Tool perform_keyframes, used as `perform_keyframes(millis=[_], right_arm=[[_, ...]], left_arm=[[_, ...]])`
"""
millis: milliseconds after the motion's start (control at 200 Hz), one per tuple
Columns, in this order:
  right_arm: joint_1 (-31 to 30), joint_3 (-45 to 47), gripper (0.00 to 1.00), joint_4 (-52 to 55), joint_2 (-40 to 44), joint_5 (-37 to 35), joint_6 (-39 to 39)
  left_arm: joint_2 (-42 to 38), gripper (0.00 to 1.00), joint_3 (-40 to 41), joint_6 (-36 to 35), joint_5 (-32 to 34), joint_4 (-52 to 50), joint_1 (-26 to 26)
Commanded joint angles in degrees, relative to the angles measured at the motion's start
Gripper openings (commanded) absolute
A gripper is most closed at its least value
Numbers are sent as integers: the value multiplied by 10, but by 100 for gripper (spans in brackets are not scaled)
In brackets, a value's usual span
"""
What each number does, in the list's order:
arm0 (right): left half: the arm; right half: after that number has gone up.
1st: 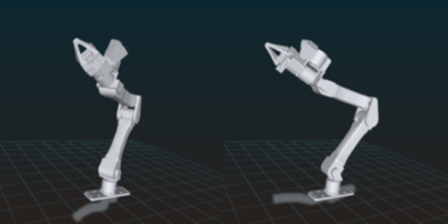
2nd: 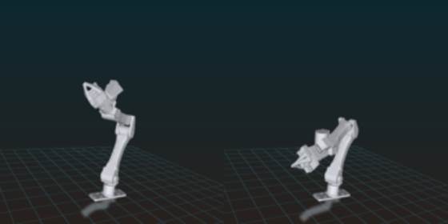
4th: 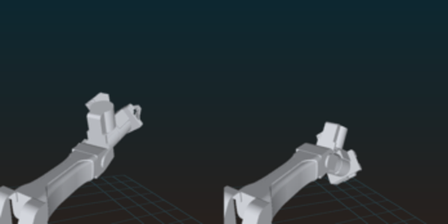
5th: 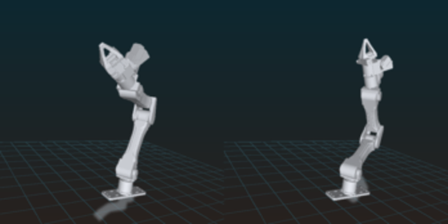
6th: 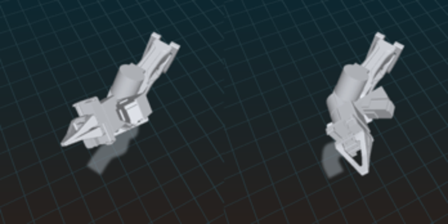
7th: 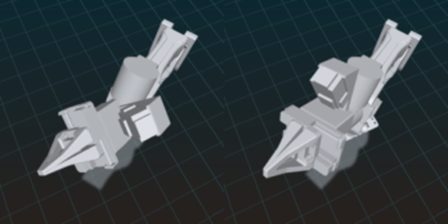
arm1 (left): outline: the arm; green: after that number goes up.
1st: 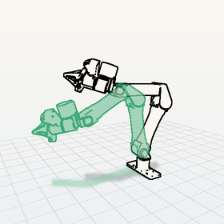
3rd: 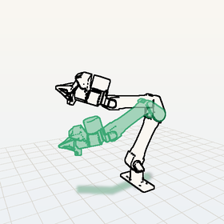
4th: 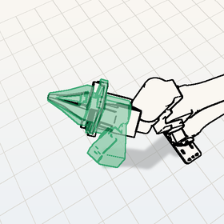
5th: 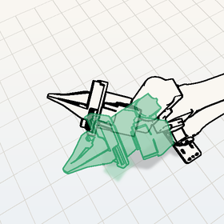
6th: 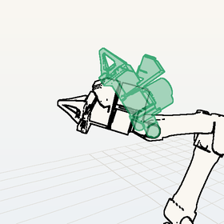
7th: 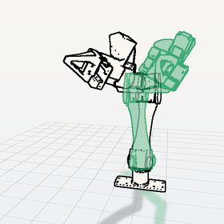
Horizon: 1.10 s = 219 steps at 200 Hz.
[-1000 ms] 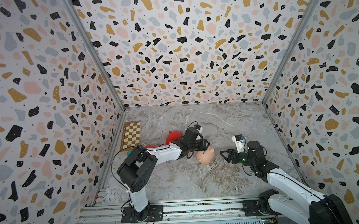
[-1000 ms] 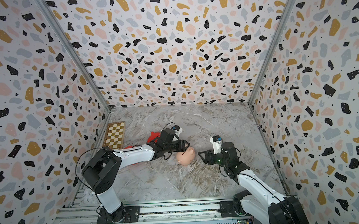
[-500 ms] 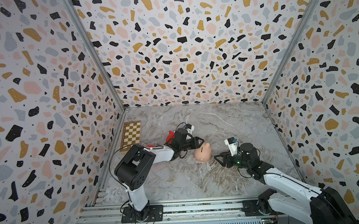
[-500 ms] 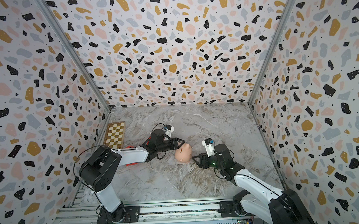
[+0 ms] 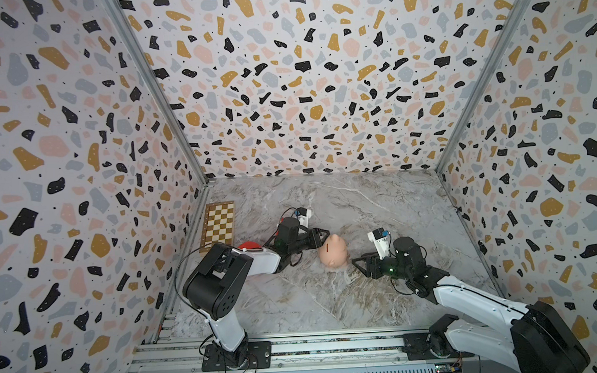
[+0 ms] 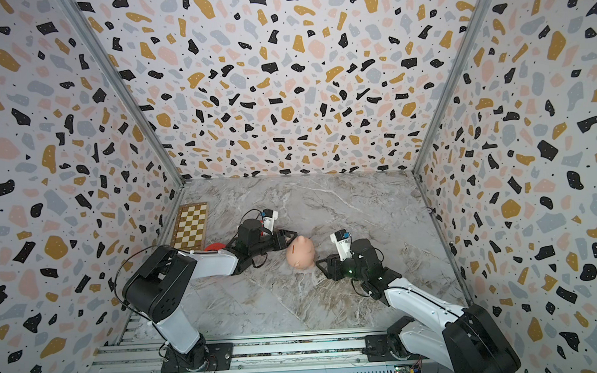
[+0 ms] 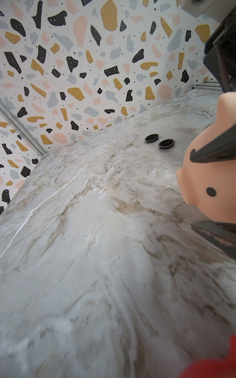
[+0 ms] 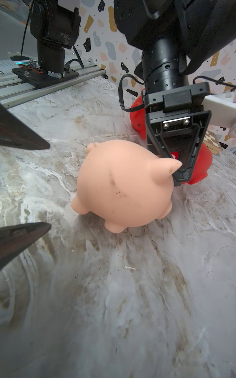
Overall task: Open piggy banks
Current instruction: Adjust the piggy bank at the center of the board.
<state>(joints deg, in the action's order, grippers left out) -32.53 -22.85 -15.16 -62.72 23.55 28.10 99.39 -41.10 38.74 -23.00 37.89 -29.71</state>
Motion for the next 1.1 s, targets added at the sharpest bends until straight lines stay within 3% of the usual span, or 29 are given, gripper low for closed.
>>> perform_keyframes(millis=[0,476,836,1091], right_arm=[[-8,-28,58,-15,-4,-9,2],[-14,-40,58,-1,-14,-39,5],[-23,-29,56,0,-20,-54,4],[-46,-20,56,-46,-68,-68,20]], left_arm=[[4,47,34,-12,13,-62,5],[-73,58,22,-38,34,-156,24],[-80,61,2,-31,-14,-195,24],[-106,61,30,-6,-30,-195,21]])
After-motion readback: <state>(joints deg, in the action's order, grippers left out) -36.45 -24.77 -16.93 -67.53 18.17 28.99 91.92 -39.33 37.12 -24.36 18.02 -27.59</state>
